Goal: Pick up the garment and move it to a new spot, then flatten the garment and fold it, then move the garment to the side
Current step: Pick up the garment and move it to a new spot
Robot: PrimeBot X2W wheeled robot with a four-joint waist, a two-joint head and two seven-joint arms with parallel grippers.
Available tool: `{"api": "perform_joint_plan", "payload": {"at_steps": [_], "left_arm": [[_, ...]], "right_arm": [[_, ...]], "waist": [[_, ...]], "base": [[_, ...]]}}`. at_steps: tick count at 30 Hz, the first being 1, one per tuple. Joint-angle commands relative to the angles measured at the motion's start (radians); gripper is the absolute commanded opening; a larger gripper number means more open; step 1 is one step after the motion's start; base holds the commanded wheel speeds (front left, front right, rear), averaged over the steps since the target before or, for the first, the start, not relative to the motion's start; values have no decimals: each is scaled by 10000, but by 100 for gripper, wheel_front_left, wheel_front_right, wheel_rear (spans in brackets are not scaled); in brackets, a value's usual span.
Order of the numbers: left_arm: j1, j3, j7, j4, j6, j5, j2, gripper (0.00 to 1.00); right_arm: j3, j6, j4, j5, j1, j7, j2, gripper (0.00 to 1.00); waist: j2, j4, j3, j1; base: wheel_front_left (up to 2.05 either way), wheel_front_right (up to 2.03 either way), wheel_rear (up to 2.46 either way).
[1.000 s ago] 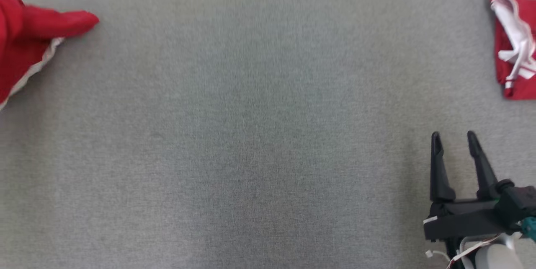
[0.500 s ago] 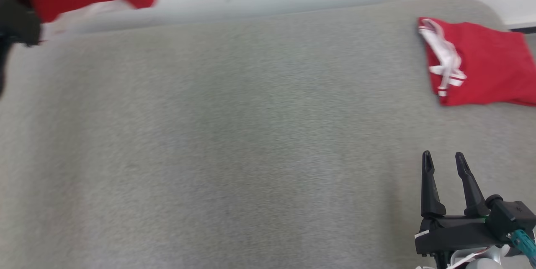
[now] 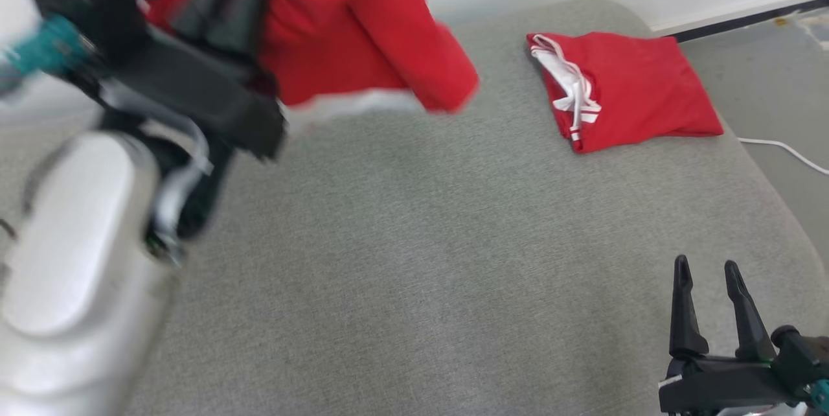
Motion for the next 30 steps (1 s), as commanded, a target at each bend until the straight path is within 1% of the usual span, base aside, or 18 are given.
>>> {"api": "perform_joint_plan", "payload": {"at_steps": [1,6,9,12,17,18,19,22,23,25,26,27,28,30], "left_arm": [[443,-77,0,-237,143,-55,-95,0],[2108,-475,-134,-1065,768,-198,-545,0],[3144,-510,-363,-1416,1182,-315,-681,0],[4136,-531,-605,-1452,1405,-439,-706,0],[5342,-438,-1092,-1081,1466,-664,-550,0],[5490,-394,-1171,-874,1453,-653,-441,0],[5572,-362,-1286,-671,1425,-583,-324,0],[5742,-178,-1704,68,1337,-652,-262,0],[5742,-178,-1704,68,1337,-652,-262,0],[5801,-54,-2025,654,1244,-687,-221,0],[5806,-19,-2168,987,1234,-564,-144,32],[5776,-28,-2310,1279,1228,-370,-53,53],[5750,-71,-2418,1576,1199,-235,-30,100],[5716,-81,-2618,2098,1151,-85,-78,100]], "right_arm": [[-53,-30,-22,53,133,-3,21,100],[-122,-30,15,114,260,-4,21,100],[-144,-30,31,178,244,-2,19,100],[-100,-30,74,164,175,-2,21,100],[-9,-30,211,133,14,-3,19,100],[40,-30,250,112,-4,-3,20,100],[61,-30,280,104,-28,-3,19,100],[150,-30,389,85,-147,-3,17,100],[150,-30,389,85,-147,-3,17,100],[215,-30,471,88,-182,-4,16,100],[266,-30,524,83,-193,-3,19,100],[310,-30,564,85,-226,-3,17,100],[349,-30,594,90,-253,-3,16,100],[397,-30,651,101,-238,-3,16,100]], "waist": [[1,-89,-170,0],[1,147,-209,0],[1,286,-177,0],[1,457,-104,0],[1,663,20,0],[1,691,38,0],[1,717,64,0],[1,745,108,0],[1,745,108,0],[1,726,109,0],[1,707,103,0],[1,690,95,0],[1,680,72,0],[1,704,26,0]], "base": [[0,0,0],[0,0,0],[0,0,0],[0,0,0],[0,0,0],[0,0,0],[0,0,0],[0,0,0],[0,0,0],[0,0,0],[0,0,0],[0,0,0],[0,0,0],[0,0,0]]}}
